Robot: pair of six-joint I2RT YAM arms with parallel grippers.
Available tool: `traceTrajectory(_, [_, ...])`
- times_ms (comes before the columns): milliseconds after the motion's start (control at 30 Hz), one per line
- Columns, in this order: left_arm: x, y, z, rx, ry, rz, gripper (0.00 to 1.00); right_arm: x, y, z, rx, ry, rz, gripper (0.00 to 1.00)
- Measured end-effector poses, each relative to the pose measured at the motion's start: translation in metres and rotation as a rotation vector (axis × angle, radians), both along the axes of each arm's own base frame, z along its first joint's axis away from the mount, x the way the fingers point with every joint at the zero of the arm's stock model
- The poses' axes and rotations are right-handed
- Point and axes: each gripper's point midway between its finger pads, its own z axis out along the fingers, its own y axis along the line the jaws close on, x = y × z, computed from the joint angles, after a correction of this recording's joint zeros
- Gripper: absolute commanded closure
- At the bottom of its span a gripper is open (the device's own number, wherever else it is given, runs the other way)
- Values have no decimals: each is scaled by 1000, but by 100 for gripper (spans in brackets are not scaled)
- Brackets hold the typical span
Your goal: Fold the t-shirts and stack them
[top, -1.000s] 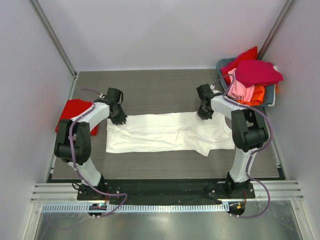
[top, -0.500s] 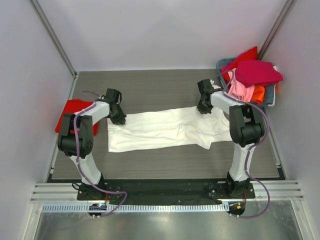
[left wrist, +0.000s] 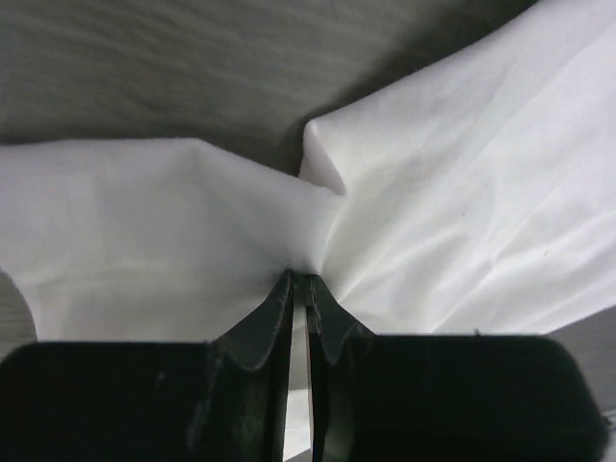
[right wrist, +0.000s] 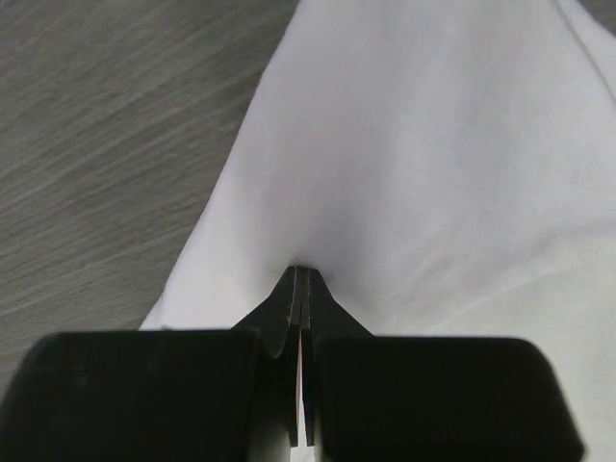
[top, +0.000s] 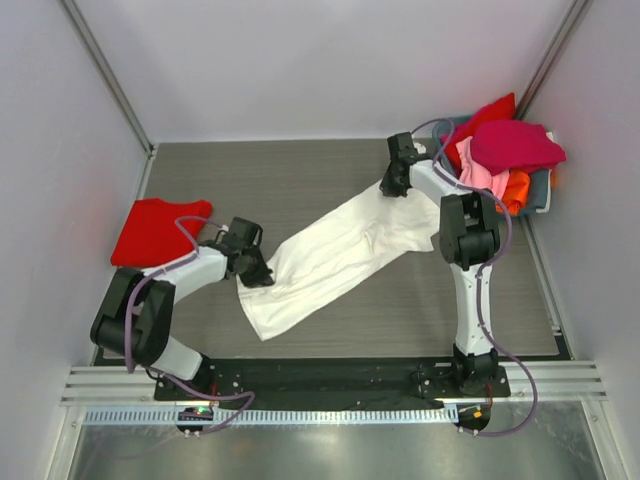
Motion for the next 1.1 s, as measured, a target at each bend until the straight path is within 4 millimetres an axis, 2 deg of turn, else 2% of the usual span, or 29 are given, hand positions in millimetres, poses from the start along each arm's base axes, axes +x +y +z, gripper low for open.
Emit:
traceTrajectory(100, [-28,-20,0,-21,10,-49,90,16,12,1,23,-19,26,99])
traceTrajectory(200, [-54,-32,0,-44,13,-60,89,31,29,2,39,-34,61,99])
traceTrajectory(300, [-81,-34,0,-63,4,-29,89,46,52,4,48,-60,106,99])
traceTrajectory(433, [-116,-41,1,-100,-30,16,88,53,85,4,62,-85,164,99])
traceTrajectory(633, [-143,-73,-2,-119,-44,11,89,45,137,5,89,-101,263,99])
traceTrajectory(733, [-144,-103,1,-116,-40,-18,90,37,166,6,112,-105,319,99])
traceTrajectory(833, [-155,-134,2,-103,-49,-79,89,26,194,6,137,-103,376,99])
traceTrajectory(967, [-177,-165,3,-103,-56,-146,90,17,217,6,160,-101,423,99])
traceTrajectory(1033, [-184,-169,3,-108,-57,-153,90,17,223,6,164,-103,433,98])
traceTrajectory(1100, [-185,-167,5,-113,-65,-139,89,17,225,7,165,-105,438,89])
